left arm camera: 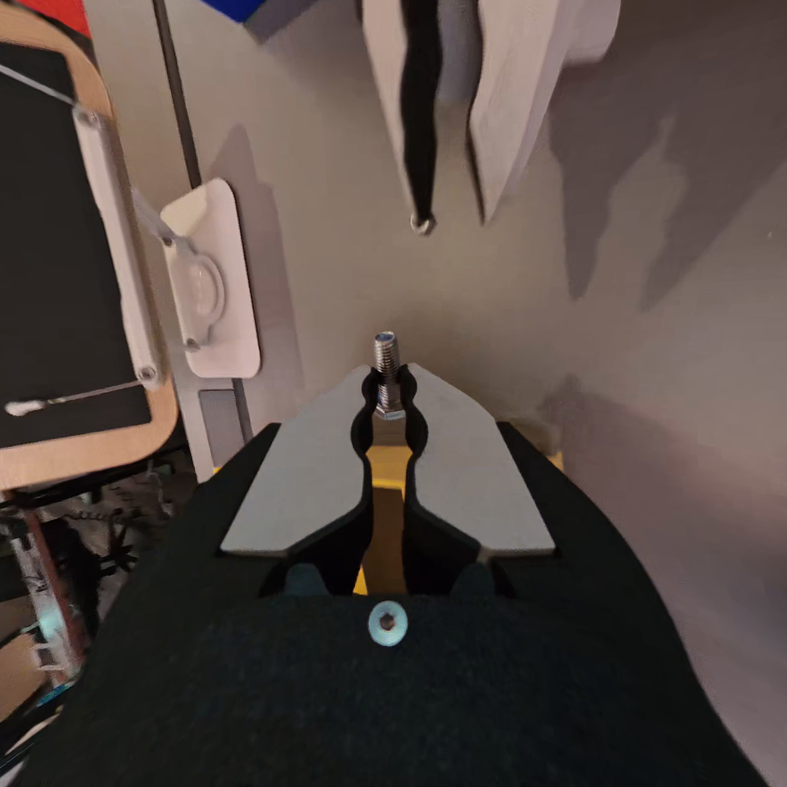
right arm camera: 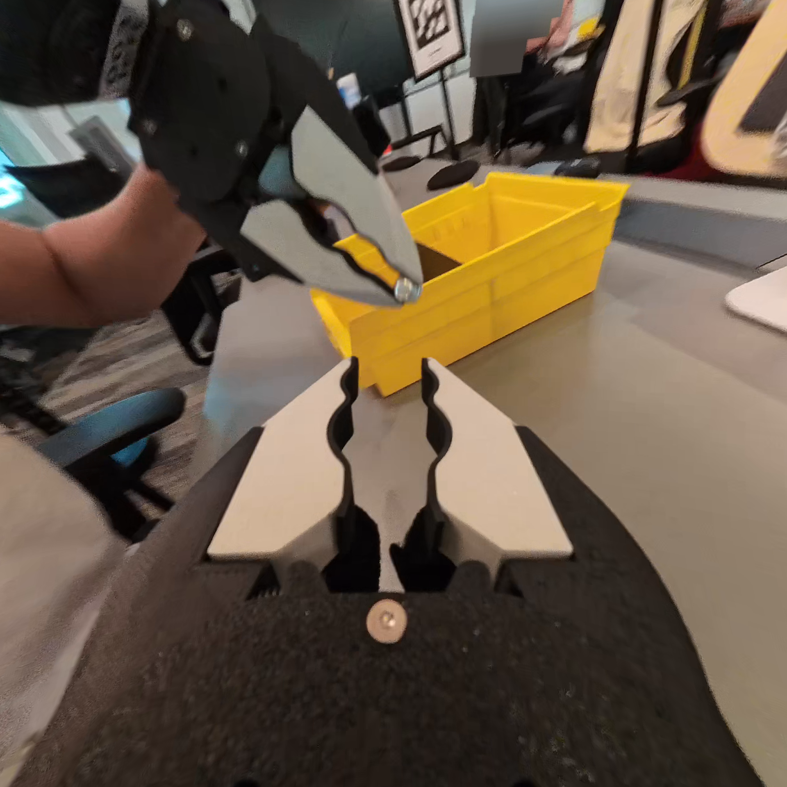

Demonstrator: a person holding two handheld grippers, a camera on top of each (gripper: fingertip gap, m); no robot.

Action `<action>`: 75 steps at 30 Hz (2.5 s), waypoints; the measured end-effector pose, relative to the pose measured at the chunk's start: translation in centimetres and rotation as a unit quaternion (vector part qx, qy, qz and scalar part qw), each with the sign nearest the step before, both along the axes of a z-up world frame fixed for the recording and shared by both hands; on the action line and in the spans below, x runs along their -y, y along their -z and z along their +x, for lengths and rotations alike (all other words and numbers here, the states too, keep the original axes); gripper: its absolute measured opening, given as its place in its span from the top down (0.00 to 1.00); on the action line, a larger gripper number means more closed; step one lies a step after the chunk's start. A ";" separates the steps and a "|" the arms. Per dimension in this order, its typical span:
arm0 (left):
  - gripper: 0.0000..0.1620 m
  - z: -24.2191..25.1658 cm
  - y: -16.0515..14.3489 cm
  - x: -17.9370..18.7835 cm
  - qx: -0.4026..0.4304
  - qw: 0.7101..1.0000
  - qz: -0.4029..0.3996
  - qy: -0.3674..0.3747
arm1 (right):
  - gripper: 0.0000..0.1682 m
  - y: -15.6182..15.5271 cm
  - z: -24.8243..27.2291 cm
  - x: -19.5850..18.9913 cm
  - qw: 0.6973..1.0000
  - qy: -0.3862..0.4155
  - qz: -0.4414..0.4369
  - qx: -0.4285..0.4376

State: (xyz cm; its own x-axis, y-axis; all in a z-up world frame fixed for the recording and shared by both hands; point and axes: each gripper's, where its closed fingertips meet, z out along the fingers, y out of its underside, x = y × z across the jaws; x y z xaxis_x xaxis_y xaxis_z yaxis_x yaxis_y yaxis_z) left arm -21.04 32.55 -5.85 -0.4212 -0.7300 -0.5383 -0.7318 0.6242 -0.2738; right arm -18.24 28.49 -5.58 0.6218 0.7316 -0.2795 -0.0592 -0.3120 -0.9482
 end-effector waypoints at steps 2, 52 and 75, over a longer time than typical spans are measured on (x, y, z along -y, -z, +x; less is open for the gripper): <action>0.94 1.3 0.5 1.8 0.012 1.000 0.025 0.005 | 0.83 -0.9 0.5 0.0 0.997 0.051 0.049 0.017; 0.84 -0.6 3.8 8.1 0.378 0.917 -0.021 -0.130 | 0.95 2.0 -3.1 5.7 0.978 -0.048 -0.202 0.010; 0.89 -0.4 3.5 8.8 0.395 0.911 -0.049 -0.103 | 0.95 1.9 -2.9 5.9 0.972 -0.030 -0.235 0.010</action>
State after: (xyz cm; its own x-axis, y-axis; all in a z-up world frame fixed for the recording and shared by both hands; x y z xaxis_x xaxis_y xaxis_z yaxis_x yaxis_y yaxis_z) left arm -21.43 23.80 -9.39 0.2213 -0.8108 -0.5418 -0.3808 0.4397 -0.8134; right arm -21.12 22.63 -7.52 0.5906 0.5622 -0.5789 -0.0097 -0.7124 -0.7017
